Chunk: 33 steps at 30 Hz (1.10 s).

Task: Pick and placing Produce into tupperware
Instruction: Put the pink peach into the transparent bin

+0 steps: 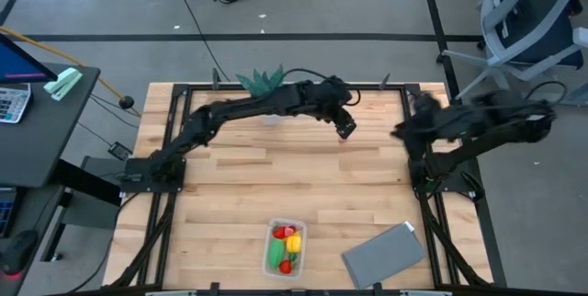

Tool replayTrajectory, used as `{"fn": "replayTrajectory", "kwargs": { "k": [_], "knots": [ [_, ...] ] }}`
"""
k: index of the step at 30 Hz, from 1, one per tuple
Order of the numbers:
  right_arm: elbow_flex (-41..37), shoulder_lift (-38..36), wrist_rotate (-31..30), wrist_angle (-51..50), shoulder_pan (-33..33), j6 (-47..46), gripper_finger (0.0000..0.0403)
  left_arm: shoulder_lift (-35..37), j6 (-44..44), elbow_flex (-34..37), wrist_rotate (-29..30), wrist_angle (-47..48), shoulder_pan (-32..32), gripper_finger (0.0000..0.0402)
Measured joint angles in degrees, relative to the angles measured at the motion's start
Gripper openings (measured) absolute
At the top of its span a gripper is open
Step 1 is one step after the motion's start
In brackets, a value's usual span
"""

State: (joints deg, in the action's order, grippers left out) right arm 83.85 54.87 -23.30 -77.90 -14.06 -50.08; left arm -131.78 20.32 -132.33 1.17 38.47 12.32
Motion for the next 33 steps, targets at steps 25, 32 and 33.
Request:
{"fn": "replayTrajectory", "kwargs": {
  "k": [25,32,33],
  "knots": [
    [0.0,-1.9,-9.43,-5.34,0.02,-0.79,0.0139,-16.96,4.5,0.02,0.04,-5.52,-0.04,0.0185],
    [-0.02,-0.45,-9.35,-5.32,0.02,-0.74,0.0138,-19.02,4.49,-0.14,0.79,-7.16,-0.36,0.0182],
    [-0.02,-0.43,-9.34,-5.32,0.02,-0.74,0.0138,-19.25,4.52,-0.15,1.03,-7.34,-0.36,0.0181]
  ]
}}
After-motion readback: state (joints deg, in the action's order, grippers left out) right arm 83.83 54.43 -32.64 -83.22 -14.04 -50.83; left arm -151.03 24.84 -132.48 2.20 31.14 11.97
